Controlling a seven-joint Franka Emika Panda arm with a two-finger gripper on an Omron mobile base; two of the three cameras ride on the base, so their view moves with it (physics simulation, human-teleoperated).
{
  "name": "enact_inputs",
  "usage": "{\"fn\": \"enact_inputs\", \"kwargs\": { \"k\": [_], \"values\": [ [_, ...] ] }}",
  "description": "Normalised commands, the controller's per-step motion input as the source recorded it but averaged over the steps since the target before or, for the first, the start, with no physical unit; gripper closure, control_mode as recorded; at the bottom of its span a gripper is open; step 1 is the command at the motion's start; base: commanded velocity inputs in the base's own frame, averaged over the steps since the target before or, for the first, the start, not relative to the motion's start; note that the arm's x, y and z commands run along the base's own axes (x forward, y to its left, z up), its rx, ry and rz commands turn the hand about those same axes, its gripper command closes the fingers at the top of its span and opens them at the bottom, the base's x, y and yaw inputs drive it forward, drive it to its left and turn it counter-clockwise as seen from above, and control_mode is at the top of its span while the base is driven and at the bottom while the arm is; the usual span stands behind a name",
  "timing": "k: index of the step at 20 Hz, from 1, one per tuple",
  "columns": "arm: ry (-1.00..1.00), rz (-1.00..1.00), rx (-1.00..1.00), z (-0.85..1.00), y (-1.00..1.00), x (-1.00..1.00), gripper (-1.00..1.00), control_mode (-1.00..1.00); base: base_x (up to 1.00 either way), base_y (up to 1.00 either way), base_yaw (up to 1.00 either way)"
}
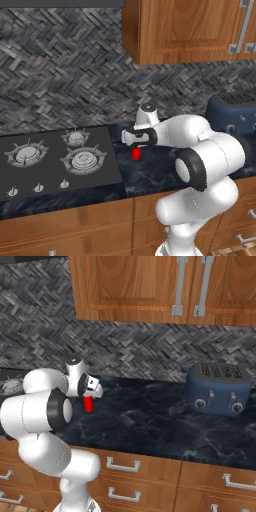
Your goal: Four empty soda cans are scattered around the kitchen. Gather all the cans and cluster them next to the stove for recycling.
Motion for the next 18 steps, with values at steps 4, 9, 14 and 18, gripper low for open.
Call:
{"fn": "enact_inputs", "kwargs": {
  "k": [4, 9, 14, 18],
  "values": [
    [-0.02, 0.0, 0.0, 0.15, -0.15, -0.36, -1.0, -1.0, 0.0, 0.0, 0.0],
    [0.0, 0.02, 0.0, 0.12, -0.18, -0.44, -1.0, -1.0, 0.0, 0.0, 0.0],
    [0.0, 0.01, 0.0, 0.07, -0.14, -0.45, -1.0, -1.0, 0.0, 0.0, 0.0],
    [0.0, 0.0, 0.0, 0.18, -0.08, -0.39, -1.0, -1.0, 0.0, 0.0, 0.0]
  ]
}}
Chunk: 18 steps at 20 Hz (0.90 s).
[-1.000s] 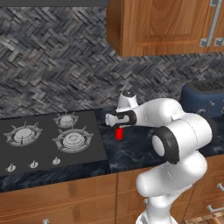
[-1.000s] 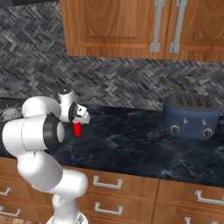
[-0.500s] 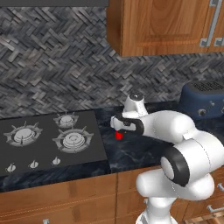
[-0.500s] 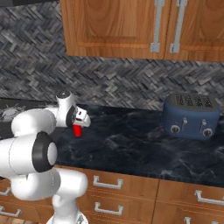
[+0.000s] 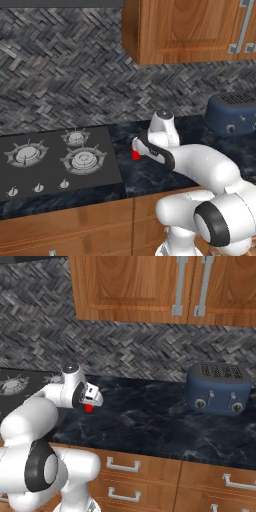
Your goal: Four empty soda cans are scattered around the kitchen. Gather all the cans and cluster them next to the stove for recycling.
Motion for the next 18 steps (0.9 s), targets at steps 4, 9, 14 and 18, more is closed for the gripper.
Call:
{"fn": "enact_inputs", "kwargs": {
  "k": [4, 9, 14, 18],
  "values": [
    [0.0, 0.0, 0.0, 0.19, -0.08, -0.38, -1.0, -1.0, 0.0, 0.0, 0.0],
    [0.0, 0.0, 0.0, 0.12, -0.05, -0.4, -1.0, -1.0, 0.0, 0.0, 0.0],
    [0.0, 0.0, 0.0, 0.05, -0.01, -0.42, -1.0, -1.0, 0.0, 0.0, 0.0],
    [0.0, 0.0, 0.0, 0.05, -0.01, -0.4, -1.0, -1.0, 0.0, 0.0, 0.0]
  ]
}}
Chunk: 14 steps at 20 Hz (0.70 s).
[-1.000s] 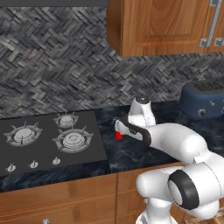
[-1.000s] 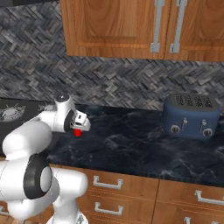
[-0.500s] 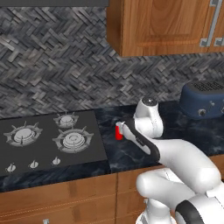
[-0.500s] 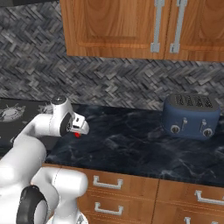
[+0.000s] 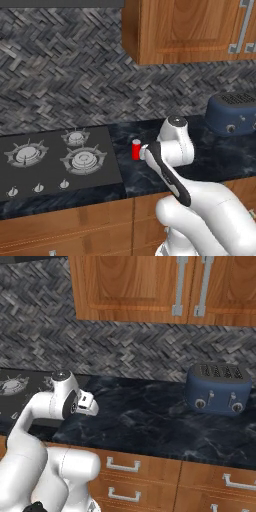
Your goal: Four empty soda cans are scattered around the kitchen. Gather all the cans and cluster them next to the stove for recycling.
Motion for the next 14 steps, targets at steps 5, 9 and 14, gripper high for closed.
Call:
{"fn": "enact_inputs", "kwargs": {
  "k": [5, 9, 14],
  "values": [
    [0.0, 0.0, 0.0, 0.01, -0.01, -0.4, -1.0, -1.0, 0.0, 0.0, 0.0],
    [-0.01, 0.0, 0.0, 0.0, 0.0, -0.02, -1.0, -1.0, 0.0, 0.0, 0.0],
    [0.0, 0.0, 0.0, 0.0, 0.0, 0.0, -1.0, 1.0, -0.2, -0.01, 0.0]
  ]
}}
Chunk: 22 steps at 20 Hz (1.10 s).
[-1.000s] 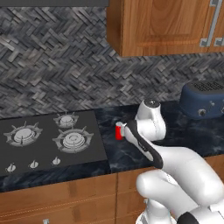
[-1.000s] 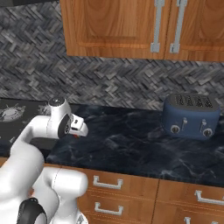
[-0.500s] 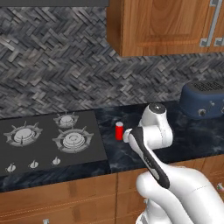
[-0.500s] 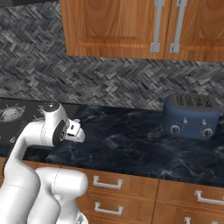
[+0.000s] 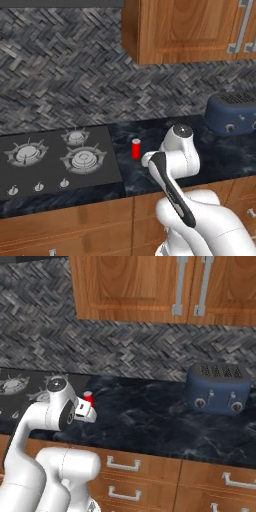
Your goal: Four empty soda cans are scattered around the kitchen. Gather all the cans and cluster them next to the stove for recycling.
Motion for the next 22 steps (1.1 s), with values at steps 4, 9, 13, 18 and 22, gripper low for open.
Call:
{"fn": "enact_inputs", "kwargs": {
  "k": [4, 9, 13, 18, 22],
  "values": [
    [0.0, 0.0, 0.0, 0.0, 0.0, 0.0, -1.0, 1.0, -0.51, -0.07, -0.11],
    [0.0, 0.0, 0.0, 0.0, 0.0, 0.0, -1.0, 1.0, -0.06, 0.06, -0.84],
    [0.0, 0.0, 0.0, 0.0, 0.0, 0.0, -1.0, 1.0, 0.0, 0.06, -0.97],
    [0.0, 0.0, 0.0, 0.0, 0.0, 0.0, -1.0, 1.0, 0.0, 0.05, -0.99],
    [0.0, 0.0, 0.0, 0.0, 0.0, 0.0, -1.0, 1.0, 0.0, 0.04, -1.0]
  ]
}}
